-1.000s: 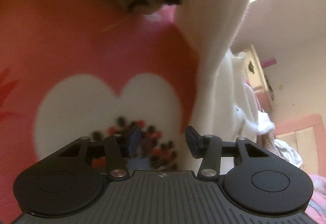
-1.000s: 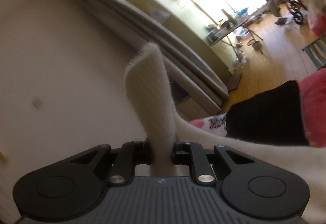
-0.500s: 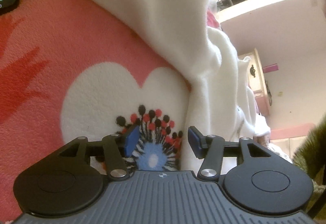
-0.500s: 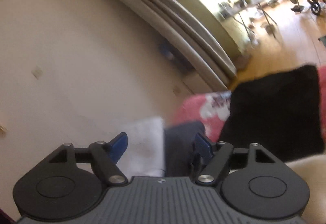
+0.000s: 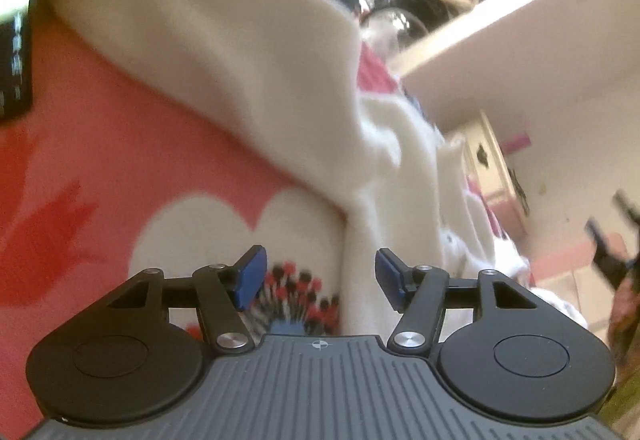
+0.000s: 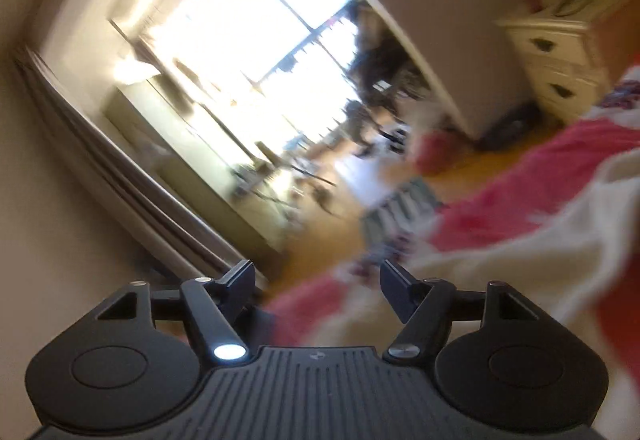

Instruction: Fold clothes

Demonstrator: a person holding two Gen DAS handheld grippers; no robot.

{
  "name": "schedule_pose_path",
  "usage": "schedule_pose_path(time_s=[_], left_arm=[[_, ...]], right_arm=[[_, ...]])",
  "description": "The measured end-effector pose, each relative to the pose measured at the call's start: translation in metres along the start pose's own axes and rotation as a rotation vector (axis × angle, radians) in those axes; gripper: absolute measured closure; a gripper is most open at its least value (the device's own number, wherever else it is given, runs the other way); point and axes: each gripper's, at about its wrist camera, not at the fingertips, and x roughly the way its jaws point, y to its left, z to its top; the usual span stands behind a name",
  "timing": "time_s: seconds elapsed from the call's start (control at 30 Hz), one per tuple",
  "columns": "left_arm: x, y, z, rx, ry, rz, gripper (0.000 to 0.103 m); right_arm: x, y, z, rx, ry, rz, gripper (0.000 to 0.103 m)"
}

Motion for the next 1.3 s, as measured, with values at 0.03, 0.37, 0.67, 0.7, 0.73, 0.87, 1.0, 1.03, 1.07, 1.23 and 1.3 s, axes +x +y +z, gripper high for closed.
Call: schedule_pose_path(time_s=[0.03,0.37,0.67,0.7,0.73,0.87,1.0,1.03,1.07,1.23,1.3], left_arm=[[0.002,-0.008,0.004,0.021,-0.015,0.001,0.043],[0.11,-0.105,0.063,0.327,-0.067,0.054,0.044],[0.195,-0.094,0.098,0.407,-0.078,0.269,0.054],[0.198,-0.088,0.098,0.403,-0.073,0.289,0.058],[0.198,-0.086,0.095,0.419,-0.078,0.294,0.058],[0.197,-0.086,0.084,0.488,-0.104,0.307,0.058],[0.197,-0.085,0.089,0.455,-0.107,0.305,0.057],[0.197,-0.086,0.09,0.451,-0.106,0.307,0.057],[0.198,-0.086,0.09,0.45,-0.106,0.309,0.057],[0.2,-0.087,0.087,0.464,-0.12,0.316,0.057],[0.201,-0.087,0.086,0.471,-0.127,0.322,0.057]], right_arm=[[0.011,-0.006,-0.007,-0.01,0.041,-0.015,0.036],[0.193,0.008,-0.047,0.007,0.359,-0.048,0.046],[0.281,0.018,-0.021,-0.035,0.405,-0.032,0.046],[0.288,0.016,-0.019,-0.057,0.395,-0.02,0.046],[0.292,0.009,-0.019,-0.087,0.404,-0.046,0.046],[0.307,-0.028,-0.019,-0.219,0.478,-0.224,0.057],[0.286,-0.062,-0.008,-0.108,0.465,-0.283,0.073],[0.281,-0.06,-0.004,-0.085,0.454,-0.252,0.072],[0.277,-0.057,-0.001,-0.062,0.444,-0.221,0.068],[0.272,-0.031,0.006,0.02,0.447,-0.056,0.056],[0.283,-0.016,0.002,0.013,0.49,-0.036,0.046]])
